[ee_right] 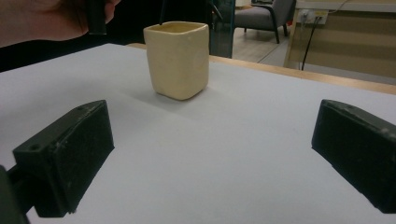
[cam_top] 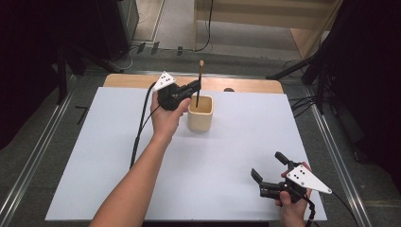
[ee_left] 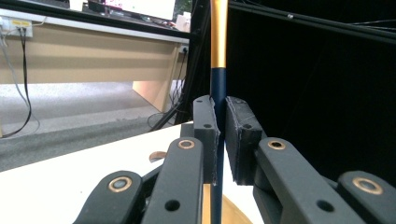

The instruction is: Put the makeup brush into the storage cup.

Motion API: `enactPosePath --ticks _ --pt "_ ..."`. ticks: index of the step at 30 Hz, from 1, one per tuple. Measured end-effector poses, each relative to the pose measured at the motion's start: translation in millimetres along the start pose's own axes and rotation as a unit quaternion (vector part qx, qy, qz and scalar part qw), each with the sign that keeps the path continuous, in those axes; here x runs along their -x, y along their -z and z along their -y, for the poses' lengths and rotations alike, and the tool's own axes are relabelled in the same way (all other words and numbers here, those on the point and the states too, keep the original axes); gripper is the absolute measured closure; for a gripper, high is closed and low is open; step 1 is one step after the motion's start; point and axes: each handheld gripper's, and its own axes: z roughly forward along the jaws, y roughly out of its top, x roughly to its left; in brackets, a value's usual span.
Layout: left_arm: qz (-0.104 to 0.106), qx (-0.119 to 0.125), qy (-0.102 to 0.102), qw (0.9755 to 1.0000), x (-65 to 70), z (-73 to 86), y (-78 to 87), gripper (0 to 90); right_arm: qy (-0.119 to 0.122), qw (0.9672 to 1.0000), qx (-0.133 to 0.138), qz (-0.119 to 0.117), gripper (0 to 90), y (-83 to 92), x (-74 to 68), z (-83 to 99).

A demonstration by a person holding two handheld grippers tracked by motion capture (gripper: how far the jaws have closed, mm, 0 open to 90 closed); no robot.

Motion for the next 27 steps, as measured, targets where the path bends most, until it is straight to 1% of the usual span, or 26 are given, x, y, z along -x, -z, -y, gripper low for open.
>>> enactPosePath --ticks 3,6,16,21,27 --pt "-0.003 -0.002 0.001 1.0000 -1.0 3.9 -0.5 84.4 0.000 1.0000 -0.001 0.000 0.0 -0.2 -0.2 0.1" --pt "-0.006 -0.010 -0.001 0.9999 -1.7 7.5 -0.9 84.4 -0.001 1.0000 -0.001 0.000 0.0 -0.5 -0.7 0.1" --pt "-0.011 -0.019 0.002 0.9998 -5.3 22.0 -0.9 84.4 0.000 1.0000 -0.002 0.000 0.0 -0.8 -0.3 0.5" --pt "-0.010 -0.030 -0.008 0.9995 -3.7 24.7 -2.4 84.3 0.001 1.0000 -0.002 0.000 0.0 -0.9 -0.2 0.5" --pt "-0.011 -0.035 -0.009 0.9993 -2.2 28.5 -4.3 84.3 0.001 1.0000 -0.002 0.000 0.0 -0.8 -0.6 0.4"
